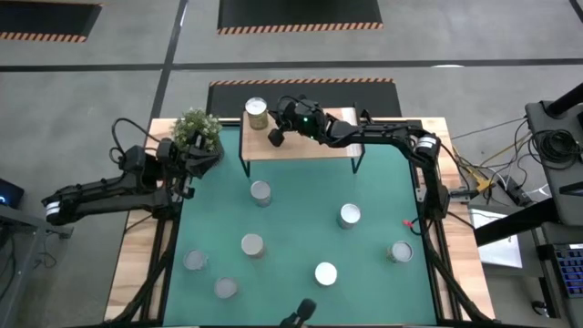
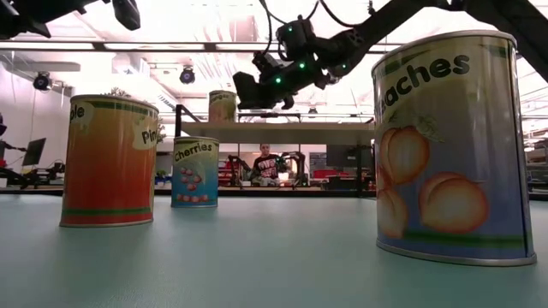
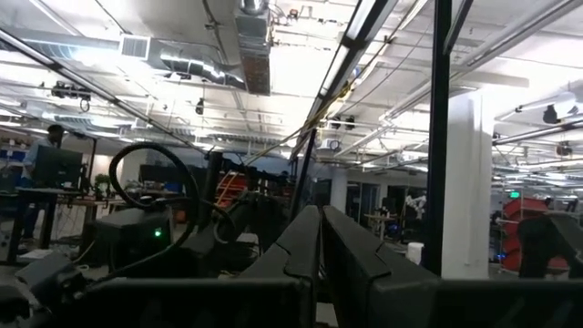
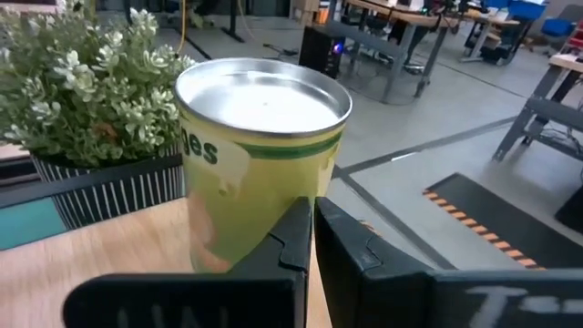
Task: Pick and place cans onto a shelf
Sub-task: Put the big canned oranges on the shelf
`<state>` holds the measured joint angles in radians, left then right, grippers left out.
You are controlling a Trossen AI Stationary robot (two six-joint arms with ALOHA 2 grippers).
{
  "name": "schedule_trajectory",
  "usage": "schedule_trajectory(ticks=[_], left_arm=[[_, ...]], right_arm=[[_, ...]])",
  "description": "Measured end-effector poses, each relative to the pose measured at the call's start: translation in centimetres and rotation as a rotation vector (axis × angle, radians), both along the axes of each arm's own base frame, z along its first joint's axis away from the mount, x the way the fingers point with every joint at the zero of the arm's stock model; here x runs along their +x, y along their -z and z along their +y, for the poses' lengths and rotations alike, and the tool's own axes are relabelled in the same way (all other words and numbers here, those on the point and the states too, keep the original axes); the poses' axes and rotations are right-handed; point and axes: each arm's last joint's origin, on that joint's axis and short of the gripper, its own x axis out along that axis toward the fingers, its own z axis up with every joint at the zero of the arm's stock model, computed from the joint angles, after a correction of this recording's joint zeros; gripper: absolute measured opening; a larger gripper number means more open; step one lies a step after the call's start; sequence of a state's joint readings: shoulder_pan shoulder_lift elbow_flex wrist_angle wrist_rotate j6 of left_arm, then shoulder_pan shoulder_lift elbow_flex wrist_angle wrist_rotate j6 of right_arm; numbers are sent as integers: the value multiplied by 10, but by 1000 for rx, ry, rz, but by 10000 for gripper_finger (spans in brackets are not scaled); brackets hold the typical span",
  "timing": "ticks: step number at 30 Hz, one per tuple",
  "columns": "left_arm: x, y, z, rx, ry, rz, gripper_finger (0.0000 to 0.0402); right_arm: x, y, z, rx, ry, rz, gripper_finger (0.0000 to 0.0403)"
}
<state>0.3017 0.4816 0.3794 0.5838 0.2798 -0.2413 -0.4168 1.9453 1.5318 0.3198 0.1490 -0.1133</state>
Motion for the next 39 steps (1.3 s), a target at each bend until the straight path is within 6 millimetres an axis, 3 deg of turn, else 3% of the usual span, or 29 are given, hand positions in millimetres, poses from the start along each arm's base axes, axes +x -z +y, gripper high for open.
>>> schedule_trajectory(ticks=[17,20,23,27,32,35,39], left_arm=[[0,0,0,0,0,0,0],[0,0,0,0,0,1,0],[0,1,0,-3,0,9,0],[1,2,0,-6,0,20,0],[1,2,0,-8,0,27,0],[3,3,1,-13,1,36,0],[9,7,3,-31,1,72,0]], right_arm=[[9,10,2,-8,-84,-59,9],[7,5,5,-11,-89,-28,9],[-2,-13,12,-9,-95,9,9],[-18,-42,37,-12,-136,99,9],[-47,-65,81,-16,-218,157,9],[-72,-68,111,-25,-265,146,9],[-106,-56,149,-23,-352,169,9]])
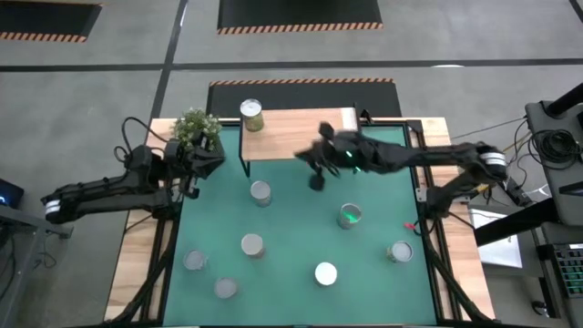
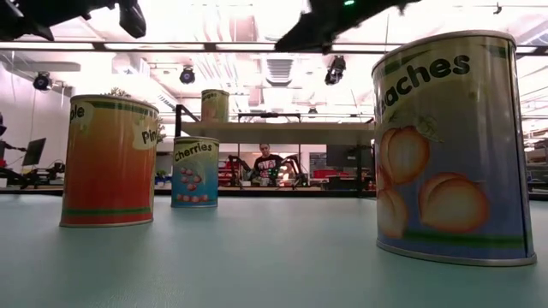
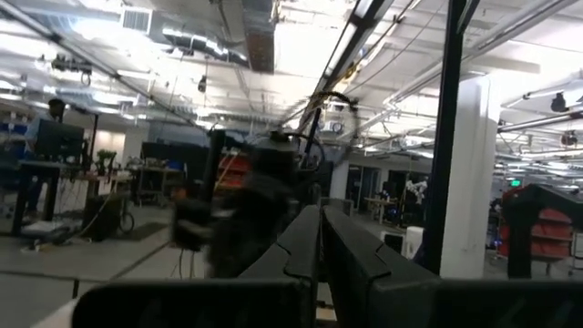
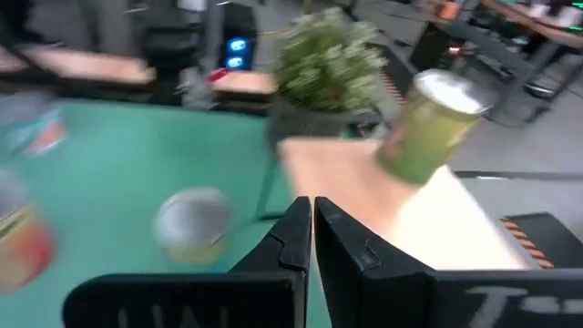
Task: Pick and place cans onto a shelf
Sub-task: Put the big canned oranges on the shelf
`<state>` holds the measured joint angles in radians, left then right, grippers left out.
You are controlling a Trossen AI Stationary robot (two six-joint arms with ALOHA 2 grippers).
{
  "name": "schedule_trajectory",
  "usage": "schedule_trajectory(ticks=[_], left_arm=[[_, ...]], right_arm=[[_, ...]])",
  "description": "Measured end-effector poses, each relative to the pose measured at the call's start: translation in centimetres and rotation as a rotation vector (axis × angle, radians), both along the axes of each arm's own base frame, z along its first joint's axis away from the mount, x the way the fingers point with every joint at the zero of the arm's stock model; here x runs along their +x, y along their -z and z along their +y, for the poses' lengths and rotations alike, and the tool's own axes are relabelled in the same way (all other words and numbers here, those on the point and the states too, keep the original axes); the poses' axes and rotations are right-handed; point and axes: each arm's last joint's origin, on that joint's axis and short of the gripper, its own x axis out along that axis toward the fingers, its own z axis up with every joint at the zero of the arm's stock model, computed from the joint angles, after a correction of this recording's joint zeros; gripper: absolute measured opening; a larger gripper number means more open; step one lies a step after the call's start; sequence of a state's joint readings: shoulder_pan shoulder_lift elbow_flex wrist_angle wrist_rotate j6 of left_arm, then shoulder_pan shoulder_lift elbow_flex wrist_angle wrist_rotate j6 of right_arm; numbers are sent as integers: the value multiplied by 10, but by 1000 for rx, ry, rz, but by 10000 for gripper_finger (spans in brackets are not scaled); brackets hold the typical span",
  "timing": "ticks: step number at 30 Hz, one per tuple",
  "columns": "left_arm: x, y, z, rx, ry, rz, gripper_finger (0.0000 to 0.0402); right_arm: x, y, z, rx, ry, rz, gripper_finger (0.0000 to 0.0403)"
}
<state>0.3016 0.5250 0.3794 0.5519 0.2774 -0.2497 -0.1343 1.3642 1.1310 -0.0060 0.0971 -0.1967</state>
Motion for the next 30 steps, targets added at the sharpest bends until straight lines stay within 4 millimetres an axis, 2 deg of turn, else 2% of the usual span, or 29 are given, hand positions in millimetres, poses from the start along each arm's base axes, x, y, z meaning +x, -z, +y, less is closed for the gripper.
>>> schedule_trajectory(ticks=[6,11,15,18,21,23,26,30], left_arm=[[19,9,7,-60,-33,55,0],[43,23,15,-174,-22,156,0],[65,24,23,-251,-71,367,0],[76,19,30,-292,-232,684,0],[77,9,37,-231,-432,1035,0],[80,0,41,-143,-512,1195,0],[90,-15,49,1,-559,1276,0],[100,-27,67,101,-582,1327,0]], right_arm=[[-43,32,44,-39,-144,-26,9],[-73,41,53,-47,-173,-87,9],[-93,35,52,-59,-172,-121,9],[-106,24,51,-80,-174,-167,9],[-116,17,51,-99,-177,-200,9],[-122,15,51,-102,-178,-202,9],[-126,15,51,-118,-181,-196,9],[-126,16,51,-125,-184,-184,9]])
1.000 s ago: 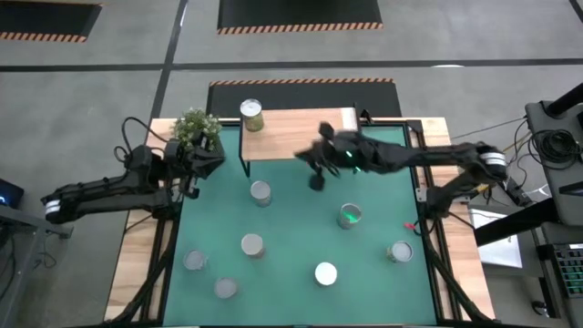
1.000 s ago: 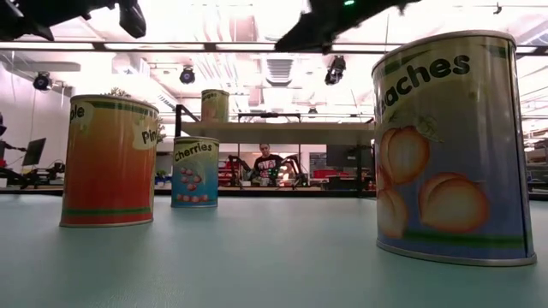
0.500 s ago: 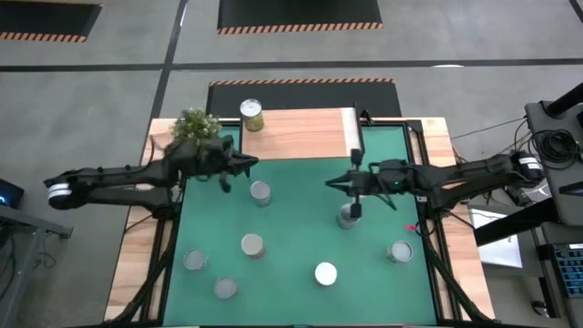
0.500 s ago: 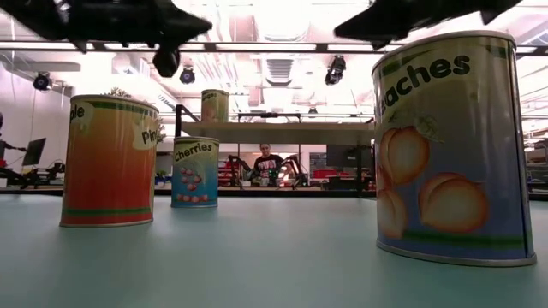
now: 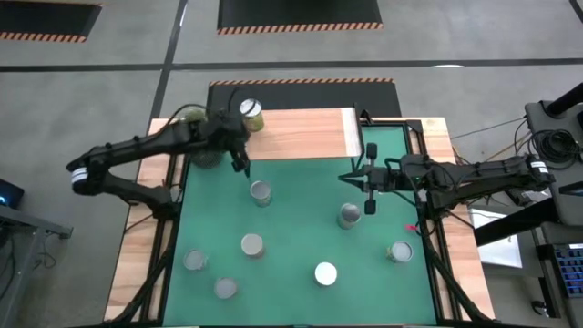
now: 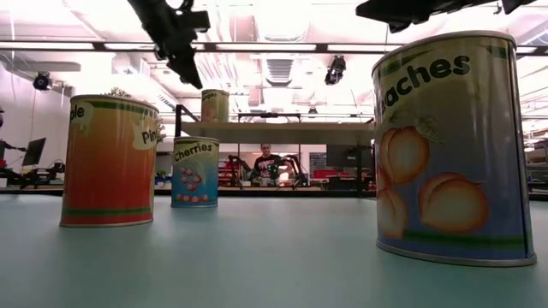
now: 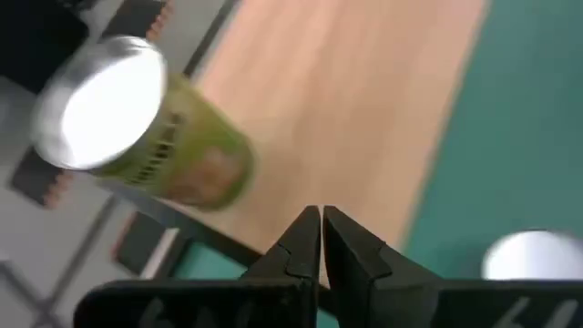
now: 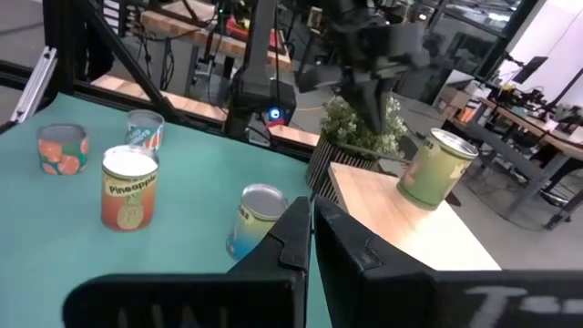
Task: Pick and place cans onto a shelf
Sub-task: Put the big canned oranges on the shelf
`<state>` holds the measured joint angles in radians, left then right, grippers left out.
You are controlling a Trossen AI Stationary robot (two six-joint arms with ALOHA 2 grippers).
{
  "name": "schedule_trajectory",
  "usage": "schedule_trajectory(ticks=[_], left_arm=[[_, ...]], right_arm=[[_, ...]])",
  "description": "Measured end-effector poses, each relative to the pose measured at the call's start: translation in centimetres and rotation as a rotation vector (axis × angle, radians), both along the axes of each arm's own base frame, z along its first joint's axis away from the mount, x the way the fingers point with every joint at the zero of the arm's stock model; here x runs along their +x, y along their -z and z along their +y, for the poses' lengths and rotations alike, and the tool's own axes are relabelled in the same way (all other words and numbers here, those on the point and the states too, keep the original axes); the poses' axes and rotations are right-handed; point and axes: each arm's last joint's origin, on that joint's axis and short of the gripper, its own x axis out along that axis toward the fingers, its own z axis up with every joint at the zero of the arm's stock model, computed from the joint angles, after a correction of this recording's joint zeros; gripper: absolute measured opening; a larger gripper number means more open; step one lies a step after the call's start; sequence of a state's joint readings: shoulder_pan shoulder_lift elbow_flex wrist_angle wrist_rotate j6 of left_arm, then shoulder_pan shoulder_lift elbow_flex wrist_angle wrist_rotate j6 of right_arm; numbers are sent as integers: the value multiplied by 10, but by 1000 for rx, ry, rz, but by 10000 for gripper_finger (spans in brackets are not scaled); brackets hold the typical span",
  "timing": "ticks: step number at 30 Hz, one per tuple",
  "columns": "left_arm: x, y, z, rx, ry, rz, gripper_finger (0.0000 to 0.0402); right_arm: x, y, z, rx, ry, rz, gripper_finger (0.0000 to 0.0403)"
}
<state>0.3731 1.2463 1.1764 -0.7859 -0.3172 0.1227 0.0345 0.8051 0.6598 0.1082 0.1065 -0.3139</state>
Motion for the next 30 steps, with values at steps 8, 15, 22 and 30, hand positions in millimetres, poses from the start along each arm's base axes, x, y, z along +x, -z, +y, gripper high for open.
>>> schedule_trajectory(ticks=[8,15,22,30], left_arm=[[3,0,37,71,-63,94,0],[4,7,53,63,-125,84,0],[10,9,56,54,-163,28,0],[10,8,56,34,-200,-8,0]], right_arm=[[0,1,0,-4,-1,8,9],[0,2,0,-20,-3,17,9],[0,2,0,-22,-3,25,9],[0,2,0,-21,-3,26,9]])
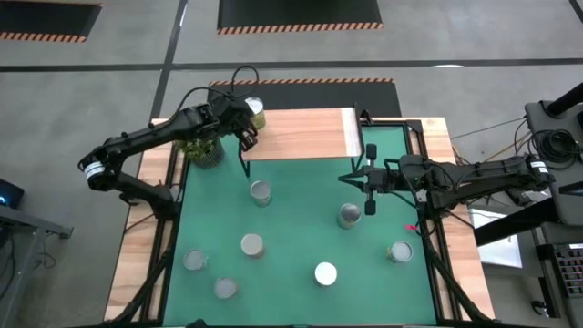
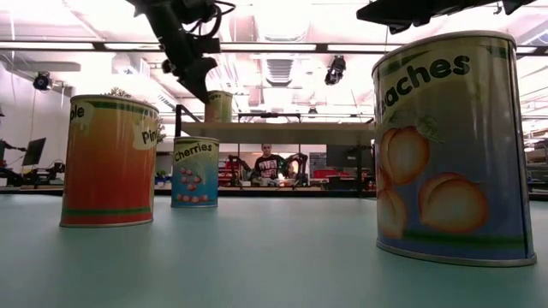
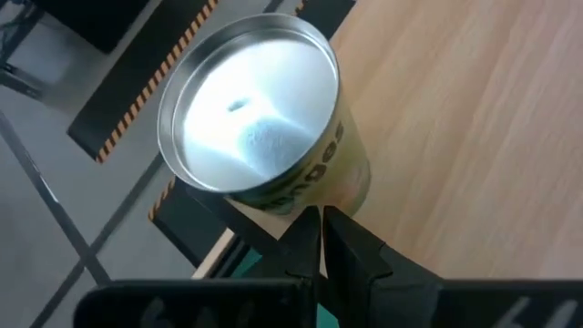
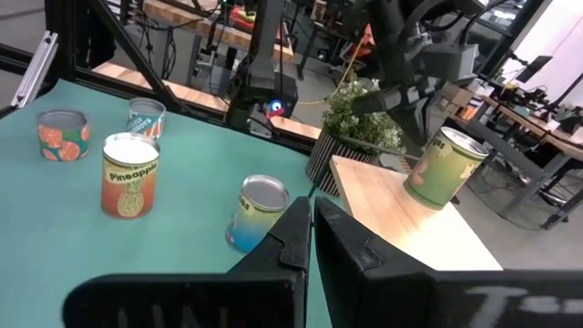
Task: Pick and place cans onto a shelf
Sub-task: Put the big canned oranges on the shelf, then put the big canned pineapple on the shelf aligned with the other big canned oranges
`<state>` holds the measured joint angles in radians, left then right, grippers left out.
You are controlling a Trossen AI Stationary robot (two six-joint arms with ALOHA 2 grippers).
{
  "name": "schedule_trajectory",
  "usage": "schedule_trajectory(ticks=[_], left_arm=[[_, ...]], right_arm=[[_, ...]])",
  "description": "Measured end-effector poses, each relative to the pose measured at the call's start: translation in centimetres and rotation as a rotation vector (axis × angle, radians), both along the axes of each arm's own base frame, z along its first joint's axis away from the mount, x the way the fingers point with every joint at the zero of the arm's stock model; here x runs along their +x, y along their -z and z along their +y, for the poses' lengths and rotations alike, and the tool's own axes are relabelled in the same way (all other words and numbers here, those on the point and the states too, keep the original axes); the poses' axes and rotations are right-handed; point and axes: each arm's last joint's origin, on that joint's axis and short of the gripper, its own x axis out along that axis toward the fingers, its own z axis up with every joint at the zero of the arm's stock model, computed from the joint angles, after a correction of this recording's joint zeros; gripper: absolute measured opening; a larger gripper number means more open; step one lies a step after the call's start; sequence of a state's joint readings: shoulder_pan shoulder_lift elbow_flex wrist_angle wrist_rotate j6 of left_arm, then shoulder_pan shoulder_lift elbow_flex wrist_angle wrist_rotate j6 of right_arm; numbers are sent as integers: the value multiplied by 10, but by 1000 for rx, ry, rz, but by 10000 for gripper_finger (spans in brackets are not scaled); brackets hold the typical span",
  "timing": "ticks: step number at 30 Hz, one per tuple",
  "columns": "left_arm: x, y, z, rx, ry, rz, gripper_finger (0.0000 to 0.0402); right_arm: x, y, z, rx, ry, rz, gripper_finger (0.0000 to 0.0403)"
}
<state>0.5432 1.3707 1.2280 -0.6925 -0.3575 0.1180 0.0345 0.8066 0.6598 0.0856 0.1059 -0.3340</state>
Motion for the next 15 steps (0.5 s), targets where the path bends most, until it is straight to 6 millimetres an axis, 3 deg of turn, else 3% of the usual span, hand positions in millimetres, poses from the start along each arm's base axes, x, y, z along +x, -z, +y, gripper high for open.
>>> schedule_trajectory(ticks=[6,10,15], left_arm=[[3,-4,-12,-30,86,-27,0],[4,-32,-23,-2,279,-102,0],[-7,-63,-10,132,254,-125,0]], right_arm=[[0,1,0,0,0,7,9],[0,1,0,-1,0,7,9],[0,1,0,-8,-1,7,9]])
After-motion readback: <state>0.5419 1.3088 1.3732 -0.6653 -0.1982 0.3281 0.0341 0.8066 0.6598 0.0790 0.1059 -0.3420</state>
